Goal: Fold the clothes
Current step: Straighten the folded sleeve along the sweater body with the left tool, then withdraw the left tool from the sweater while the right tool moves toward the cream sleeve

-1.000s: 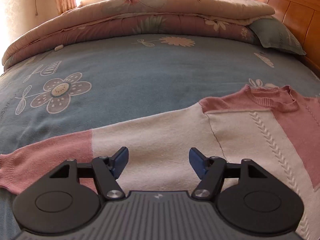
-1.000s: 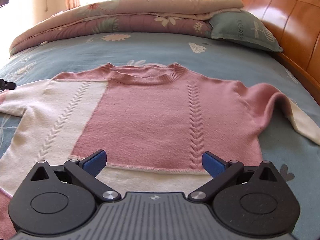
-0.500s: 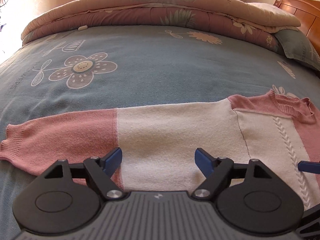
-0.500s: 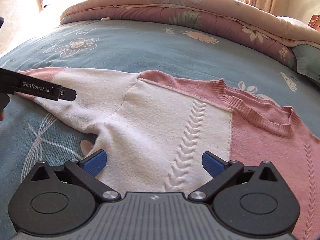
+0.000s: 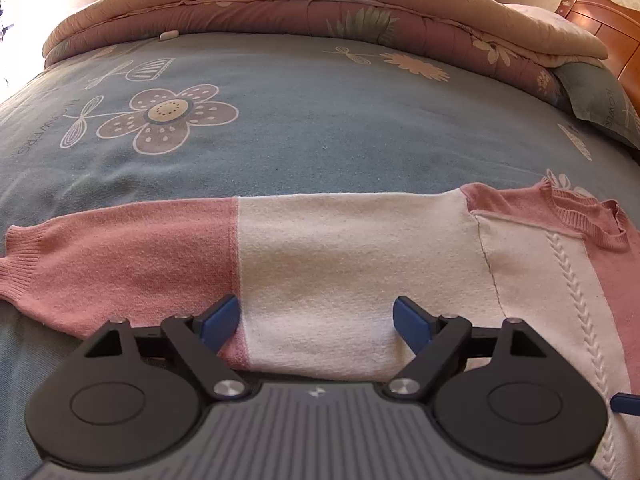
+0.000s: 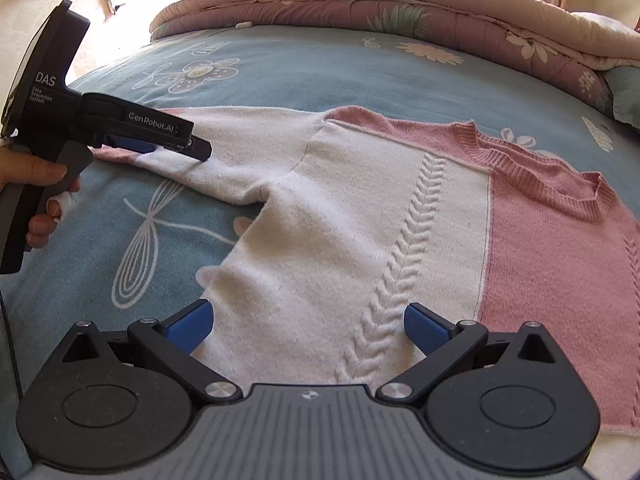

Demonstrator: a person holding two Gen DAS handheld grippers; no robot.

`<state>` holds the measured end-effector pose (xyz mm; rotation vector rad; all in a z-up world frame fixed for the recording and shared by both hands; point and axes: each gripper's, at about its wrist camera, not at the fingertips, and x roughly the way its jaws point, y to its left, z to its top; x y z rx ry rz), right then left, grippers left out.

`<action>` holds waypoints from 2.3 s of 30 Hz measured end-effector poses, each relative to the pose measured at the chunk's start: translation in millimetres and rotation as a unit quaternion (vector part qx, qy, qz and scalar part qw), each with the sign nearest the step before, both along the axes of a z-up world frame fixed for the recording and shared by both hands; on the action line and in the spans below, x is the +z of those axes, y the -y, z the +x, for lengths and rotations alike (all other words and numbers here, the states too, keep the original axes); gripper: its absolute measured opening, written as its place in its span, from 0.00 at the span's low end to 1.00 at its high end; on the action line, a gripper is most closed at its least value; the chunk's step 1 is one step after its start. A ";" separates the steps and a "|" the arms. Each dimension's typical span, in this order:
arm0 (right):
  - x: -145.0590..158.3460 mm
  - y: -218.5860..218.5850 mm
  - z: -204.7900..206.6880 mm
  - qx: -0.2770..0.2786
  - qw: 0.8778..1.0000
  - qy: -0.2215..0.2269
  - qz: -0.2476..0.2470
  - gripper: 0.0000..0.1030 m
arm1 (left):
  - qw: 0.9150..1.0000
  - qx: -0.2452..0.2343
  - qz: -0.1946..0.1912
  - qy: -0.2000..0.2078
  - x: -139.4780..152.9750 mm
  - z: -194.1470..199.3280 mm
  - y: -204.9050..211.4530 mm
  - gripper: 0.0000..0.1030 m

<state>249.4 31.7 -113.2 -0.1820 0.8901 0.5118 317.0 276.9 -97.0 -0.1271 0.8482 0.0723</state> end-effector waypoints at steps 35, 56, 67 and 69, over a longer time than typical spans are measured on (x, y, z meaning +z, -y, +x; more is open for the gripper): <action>-10.3 4.1 -18.3 -0.006 0.999 0.046 -0.004 1.00 | 0.978 0.064 -0.181 0.078 8.6 8.2 -87.9 0.90; -9.8 8.0 -20.3 0.005 0.999 0.050 0.000 1.00 | 0.987 -0.031 -0.155 0.023 -3.6 53.4 -1.1 0.90; 27.8 52.7 -47.8 0.014 0.996 0.068 -0.051 1.00 | 0.994 -0.067 -0.072 0.052 44.5 36.3 53.3 0.90; 28.2 76.5 -50.3 -0.013 0.996 0.060 -0.066 1.00 | 0.990 -0.114 -0.060 0.064 56.4 28.6 80.4 0.90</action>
